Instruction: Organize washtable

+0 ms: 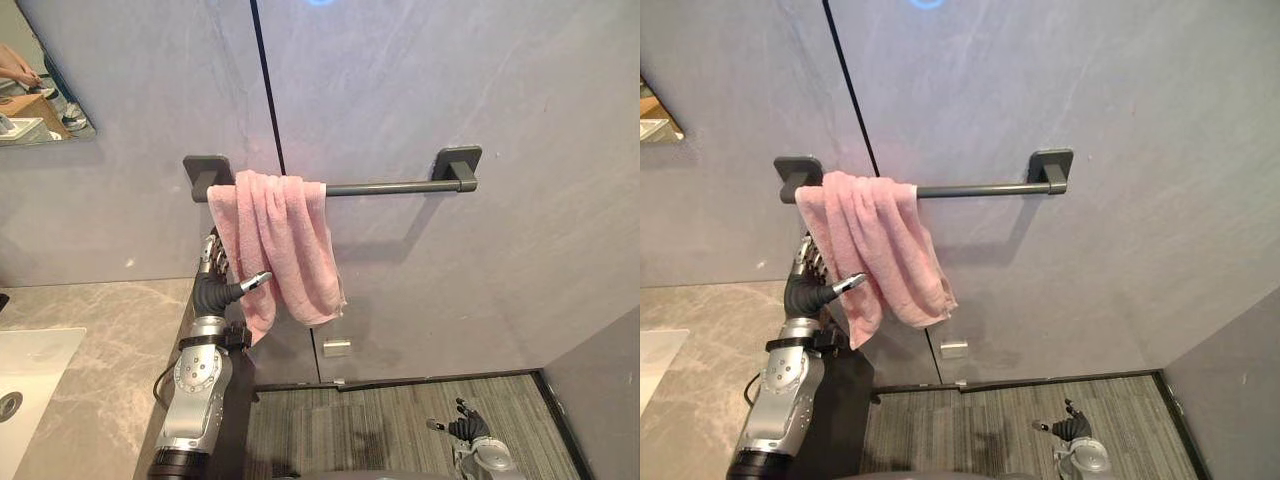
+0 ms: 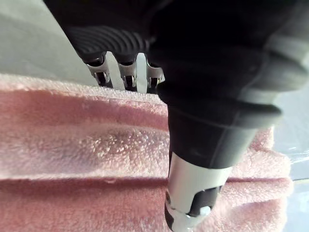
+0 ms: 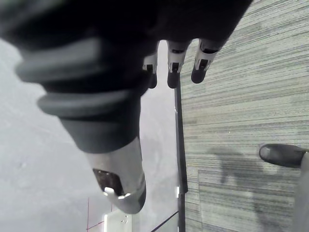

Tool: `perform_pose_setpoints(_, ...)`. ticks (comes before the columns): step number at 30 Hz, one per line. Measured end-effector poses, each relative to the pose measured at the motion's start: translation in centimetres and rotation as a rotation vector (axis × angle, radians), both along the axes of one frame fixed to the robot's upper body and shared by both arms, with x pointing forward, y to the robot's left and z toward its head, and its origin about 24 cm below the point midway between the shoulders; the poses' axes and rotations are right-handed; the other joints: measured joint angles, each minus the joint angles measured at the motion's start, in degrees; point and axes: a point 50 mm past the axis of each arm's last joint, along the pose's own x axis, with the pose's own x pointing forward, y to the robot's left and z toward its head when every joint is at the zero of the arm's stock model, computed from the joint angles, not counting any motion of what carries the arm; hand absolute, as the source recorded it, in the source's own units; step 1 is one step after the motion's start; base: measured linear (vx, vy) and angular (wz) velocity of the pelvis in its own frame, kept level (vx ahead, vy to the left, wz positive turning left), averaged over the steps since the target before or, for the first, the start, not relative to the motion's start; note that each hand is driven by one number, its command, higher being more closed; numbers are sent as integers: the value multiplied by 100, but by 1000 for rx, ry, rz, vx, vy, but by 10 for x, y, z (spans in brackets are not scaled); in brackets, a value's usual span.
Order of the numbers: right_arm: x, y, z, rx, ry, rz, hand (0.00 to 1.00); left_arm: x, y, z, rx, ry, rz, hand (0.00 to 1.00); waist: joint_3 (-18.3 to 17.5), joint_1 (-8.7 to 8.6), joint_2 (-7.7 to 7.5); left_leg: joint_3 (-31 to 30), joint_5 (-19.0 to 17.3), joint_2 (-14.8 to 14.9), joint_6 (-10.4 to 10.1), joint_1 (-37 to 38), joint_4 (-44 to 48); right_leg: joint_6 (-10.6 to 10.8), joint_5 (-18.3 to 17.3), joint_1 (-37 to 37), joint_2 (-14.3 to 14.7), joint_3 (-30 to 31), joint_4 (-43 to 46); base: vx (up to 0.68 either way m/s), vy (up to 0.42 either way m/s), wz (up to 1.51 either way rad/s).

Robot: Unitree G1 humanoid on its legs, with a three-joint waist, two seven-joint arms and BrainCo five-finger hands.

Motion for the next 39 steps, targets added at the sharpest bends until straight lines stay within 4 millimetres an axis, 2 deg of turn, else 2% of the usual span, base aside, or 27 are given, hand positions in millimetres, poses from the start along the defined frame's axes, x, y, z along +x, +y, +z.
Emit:
perform_pose_setpoints(16,4,3,0,2,-1,22,0,5,11,-8,20,44,25,0,-6,6,-78,69,5,1,-7,46,-132,-5,93,68,22,8,-237,-4,-3,-2)
perform_pose_setpoints(17,4,3,0,2,-1,22,0,5,11,-9,20,45,25,100,-7,7,-79,68,5,1,-8,46,-135,-5,93,69,22,7,-242,0,0,0)
perform_pose_setpoints(23,5,3,1,2,-3,23,0,5,11,-16,12,81,20,100,-8,-3,-82,73,4,-4,-9,42,-201,1,94,63,25,-1,-309,0,0,0)
perform_pose_setpoints(26,9,4,2,2,-13,28,0,6,2,-20,17,102,-28,100,-10,-10,-87,117,4,-5,-9,-6,-224,1,93,-15,27,16,-310,24,-6,-6)
perform_pose_setpoints(30,9,5,2,2,-13,33,0,8,-6,-20,19,101,-67,100,-16,-16,-99,120,4,-6,-9,-21,-221,1,94,-7,27,20,-299,26,-4,-2)
perform_pose_setpoints(36,11,5,3,0,-23,34,0,11,-7,-20,20,105,-68,100,-18,-18,-99,129,4,-3,-9,-5,-205,0,93,-12,25,45,-252,-29,-5,-1)
perform_pose_setpoints(39,26,7,17,-10,-120,60,0,11,-7,-21,20,113,-67,100,-18,-26,-99,148,4,-1,-8,7,-193,-1,92,-41,23,89,-192,-59,-4,-6)
